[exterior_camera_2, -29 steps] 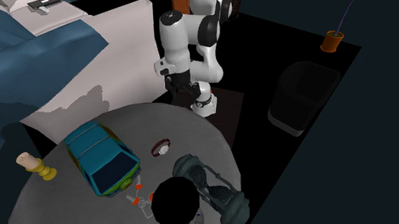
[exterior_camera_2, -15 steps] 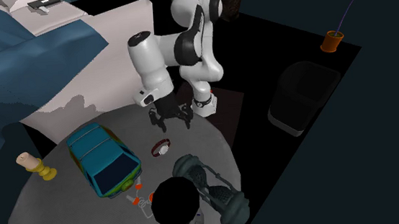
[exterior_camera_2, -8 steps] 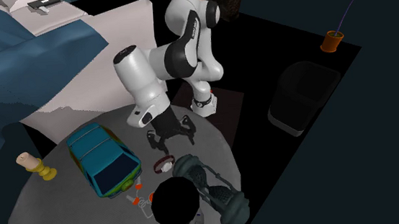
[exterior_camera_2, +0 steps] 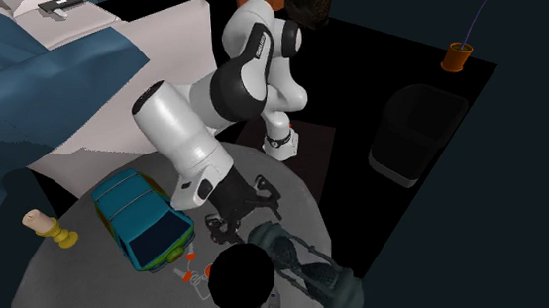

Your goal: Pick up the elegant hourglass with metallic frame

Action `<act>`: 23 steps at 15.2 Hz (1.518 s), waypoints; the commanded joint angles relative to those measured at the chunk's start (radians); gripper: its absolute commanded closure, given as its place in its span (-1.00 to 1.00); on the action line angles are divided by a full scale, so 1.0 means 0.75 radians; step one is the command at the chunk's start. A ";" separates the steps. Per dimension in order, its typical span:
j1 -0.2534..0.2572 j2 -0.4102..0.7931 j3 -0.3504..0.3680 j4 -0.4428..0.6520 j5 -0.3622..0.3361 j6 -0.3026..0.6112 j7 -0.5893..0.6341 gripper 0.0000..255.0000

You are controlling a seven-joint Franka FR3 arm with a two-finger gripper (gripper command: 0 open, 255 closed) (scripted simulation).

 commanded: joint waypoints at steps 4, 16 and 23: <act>-0.030 0.244 0.052 0.380 0.148 -0.149 -0.156 -1.00; -0.076 0.364 0.154 0.473 0.207 -0.137 -0.297 -1.00; -0.116 0.413 0.149 0.583 0.209 -0.213 -0.287 1.00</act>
